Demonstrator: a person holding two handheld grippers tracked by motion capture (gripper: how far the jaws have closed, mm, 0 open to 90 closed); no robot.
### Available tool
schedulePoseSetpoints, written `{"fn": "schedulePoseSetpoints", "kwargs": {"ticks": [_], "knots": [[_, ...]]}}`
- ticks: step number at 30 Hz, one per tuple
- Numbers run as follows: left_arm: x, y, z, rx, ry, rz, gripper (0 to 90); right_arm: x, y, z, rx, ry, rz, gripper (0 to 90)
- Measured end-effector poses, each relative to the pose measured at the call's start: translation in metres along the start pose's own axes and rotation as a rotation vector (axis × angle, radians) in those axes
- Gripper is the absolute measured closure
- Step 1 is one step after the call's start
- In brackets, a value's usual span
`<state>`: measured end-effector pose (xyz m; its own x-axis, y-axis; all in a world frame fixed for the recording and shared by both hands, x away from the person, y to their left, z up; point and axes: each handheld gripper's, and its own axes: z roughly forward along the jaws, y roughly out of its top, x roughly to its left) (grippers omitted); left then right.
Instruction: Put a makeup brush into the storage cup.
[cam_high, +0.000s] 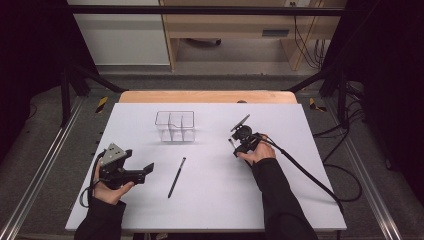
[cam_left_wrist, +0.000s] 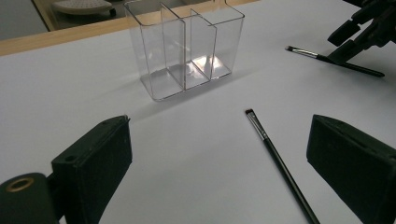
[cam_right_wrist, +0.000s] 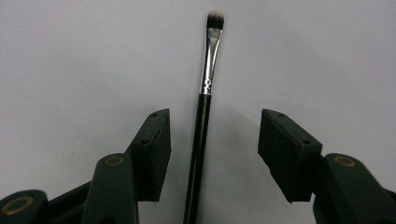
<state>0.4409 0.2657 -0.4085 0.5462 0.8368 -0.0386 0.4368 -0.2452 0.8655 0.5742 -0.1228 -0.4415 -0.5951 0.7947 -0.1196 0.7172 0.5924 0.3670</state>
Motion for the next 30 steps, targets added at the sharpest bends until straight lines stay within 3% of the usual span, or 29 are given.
{"fn": "schedulePoseSetpoints", "kwargs": {"ticks": [15,30], "knots": [[-0.0008,-0.0004,0.0012,0.008,-0.004,0.004,6.1,0.0020,0.0003,0.0071,0.051,0.049,0.017,65.5],[-0.0013,-0.0004,0.0018,0.016,-0.008,0.008,6.5,0.0016,0.0007,0.0063,0.087,0.099,0.029,79.3]]}}
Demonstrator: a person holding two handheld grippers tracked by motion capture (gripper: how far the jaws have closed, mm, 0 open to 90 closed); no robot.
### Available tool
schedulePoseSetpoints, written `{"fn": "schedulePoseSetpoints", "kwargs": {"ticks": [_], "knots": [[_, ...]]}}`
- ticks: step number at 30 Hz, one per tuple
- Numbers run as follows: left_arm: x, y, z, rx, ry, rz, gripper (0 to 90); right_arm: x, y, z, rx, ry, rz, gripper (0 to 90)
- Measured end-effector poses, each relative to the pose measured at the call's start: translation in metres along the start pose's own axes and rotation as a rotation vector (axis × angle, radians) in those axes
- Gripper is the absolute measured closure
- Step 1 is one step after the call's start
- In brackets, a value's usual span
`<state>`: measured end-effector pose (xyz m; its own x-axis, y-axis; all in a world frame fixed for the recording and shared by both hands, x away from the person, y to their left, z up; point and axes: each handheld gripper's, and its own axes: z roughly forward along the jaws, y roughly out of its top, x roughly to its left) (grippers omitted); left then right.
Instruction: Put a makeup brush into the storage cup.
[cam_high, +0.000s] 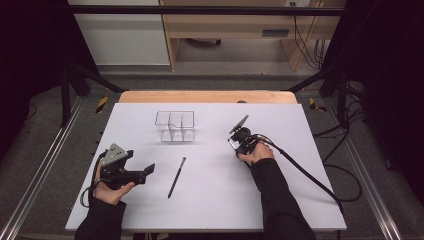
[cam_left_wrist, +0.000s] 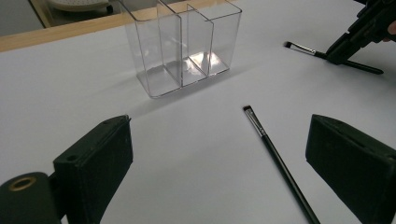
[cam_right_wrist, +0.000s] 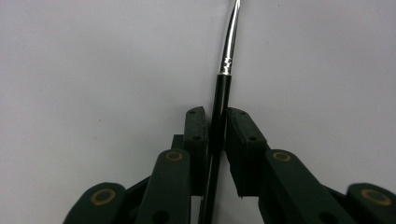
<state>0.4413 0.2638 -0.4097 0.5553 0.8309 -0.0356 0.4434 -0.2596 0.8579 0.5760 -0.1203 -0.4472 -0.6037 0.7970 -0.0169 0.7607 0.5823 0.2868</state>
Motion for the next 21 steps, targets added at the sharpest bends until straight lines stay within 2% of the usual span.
{"fn": "schedulePoseSetpoints", "kwargs": {"ticks": [6,16,21], "knots": [[-0.0006,-0.0001,0.0005,0.002,0.000,0.002,6.5,0.0005,0.0002,0.0002,0.000,0.005,0.002,83.9],[-0.0001,-0.0002,0.0006,0.004,0.000,0.001,6.7,0.0005,-0.0013,-0.0006,-0.008,0.004,0.008,84.3],[-0.0003,-0.0001,0.0007,0.004,0.001,0.001,6.8,0.0017,-0.0044,-0.0070,-0.028,0.010,0.003,84.2]]}}
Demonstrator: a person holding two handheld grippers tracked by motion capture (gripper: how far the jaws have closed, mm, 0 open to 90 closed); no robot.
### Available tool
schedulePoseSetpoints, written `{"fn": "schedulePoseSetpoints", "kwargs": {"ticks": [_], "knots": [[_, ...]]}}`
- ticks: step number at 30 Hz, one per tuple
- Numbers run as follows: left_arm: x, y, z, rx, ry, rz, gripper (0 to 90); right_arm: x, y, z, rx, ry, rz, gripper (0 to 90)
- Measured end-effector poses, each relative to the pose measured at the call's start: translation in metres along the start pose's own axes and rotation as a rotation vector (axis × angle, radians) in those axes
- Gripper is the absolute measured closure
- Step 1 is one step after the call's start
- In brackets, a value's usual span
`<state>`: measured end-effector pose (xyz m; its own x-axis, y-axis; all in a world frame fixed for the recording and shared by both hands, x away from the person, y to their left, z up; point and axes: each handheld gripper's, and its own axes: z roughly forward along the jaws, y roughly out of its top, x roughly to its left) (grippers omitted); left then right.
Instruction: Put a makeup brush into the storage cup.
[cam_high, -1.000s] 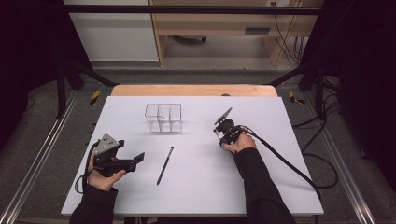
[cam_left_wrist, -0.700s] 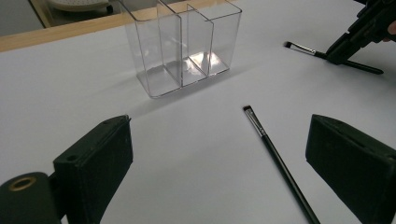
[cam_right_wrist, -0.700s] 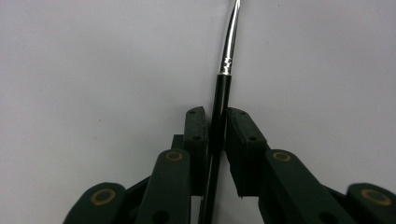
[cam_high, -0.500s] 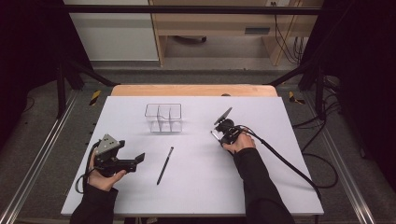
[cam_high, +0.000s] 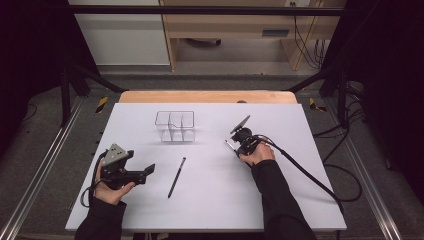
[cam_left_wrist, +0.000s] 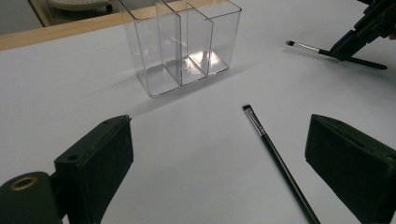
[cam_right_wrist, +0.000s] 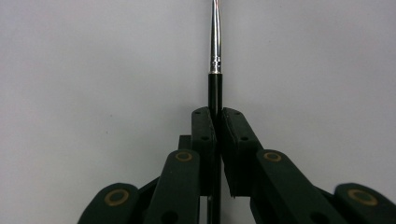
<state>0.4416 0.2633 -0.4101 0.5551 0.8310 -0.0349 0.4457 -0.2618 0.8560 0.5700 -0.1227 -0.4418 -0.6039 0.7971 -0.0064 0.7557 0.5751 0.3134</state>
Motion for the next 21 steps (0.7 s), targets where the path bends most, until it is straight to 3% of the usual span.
{"fn": "schedulePoseSetpoints", "kwargs": {"ticks": [11,21], "knots": [[-0.001,0.000,0.000,0.000,-0.002,-0.001,6.9,0.008,-0.008,-0.029,-0.112,0.032,0.001,84.2],[-0.005,0.000,0.002,0.000,-0.005,0.004,7.1,0.022,-0.025,-0.049,-0.224,0.069,-0.035,84.2]]}}
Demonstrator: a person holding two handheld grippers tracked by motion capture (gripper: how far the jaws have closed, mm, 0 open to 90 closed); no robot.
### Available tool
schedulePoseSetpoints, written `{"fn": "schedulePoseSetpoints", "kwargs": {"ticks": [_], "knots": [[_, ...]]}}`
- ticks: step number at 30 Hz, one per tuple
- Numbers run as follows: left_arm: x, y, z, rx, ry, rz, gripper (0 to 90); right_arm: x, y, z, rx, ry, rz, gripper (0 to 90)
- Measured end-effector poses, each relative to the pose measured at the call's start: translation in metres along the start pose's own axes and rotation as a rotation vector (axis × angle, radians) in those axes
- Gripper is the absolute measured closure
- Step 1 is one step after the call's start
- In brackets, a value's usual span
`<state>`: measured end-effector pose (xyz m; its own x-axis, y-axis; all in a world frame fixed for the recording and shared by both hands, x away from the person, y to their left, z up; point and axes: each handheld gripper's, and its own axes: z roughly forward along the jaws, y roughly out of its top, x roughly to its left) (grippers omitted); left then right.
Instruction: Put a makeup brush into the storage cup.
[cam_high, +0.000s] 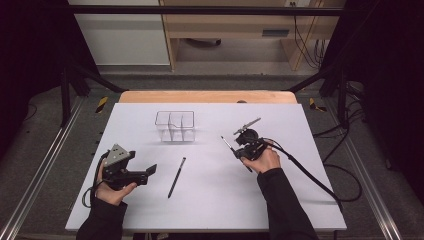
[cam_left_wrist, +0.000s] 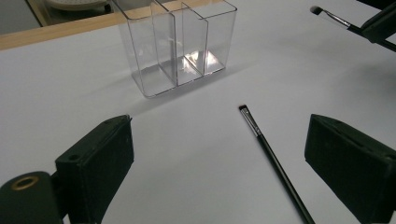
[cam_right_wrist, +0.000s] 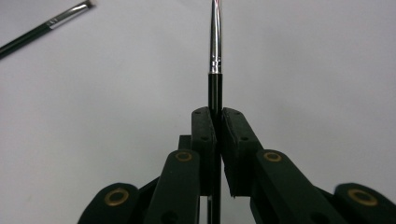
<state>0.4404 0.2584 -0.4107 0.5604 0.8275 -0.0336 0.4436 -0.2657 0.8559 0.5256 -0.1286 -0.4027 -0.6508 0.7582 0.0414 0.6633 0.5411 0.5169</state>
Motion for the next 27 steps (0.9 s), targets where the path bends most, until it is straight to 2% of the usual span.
{"fn": "schedulePoseSetpoints", "kwargs": {"ticks": [9,17,27], "knots": [[-0.004,0.001,0.000,-0.002,-0.010,0.007,7.2,0.012,-0.011,-0.010,-0.085,0.036,-0.026,84.3],[-0.010,0.002,0.002,-0.009,-0.021,0.002,7.2,0.016,-0.027,-0.014,-0.167,0.080,-0.020,84.2],[-0.019,0.003,0.004,-0.019,-0.040,-0.002,7.3,0.023,-0.042,-0.016,-0.217,0.117,-0.033,84.2]]}}
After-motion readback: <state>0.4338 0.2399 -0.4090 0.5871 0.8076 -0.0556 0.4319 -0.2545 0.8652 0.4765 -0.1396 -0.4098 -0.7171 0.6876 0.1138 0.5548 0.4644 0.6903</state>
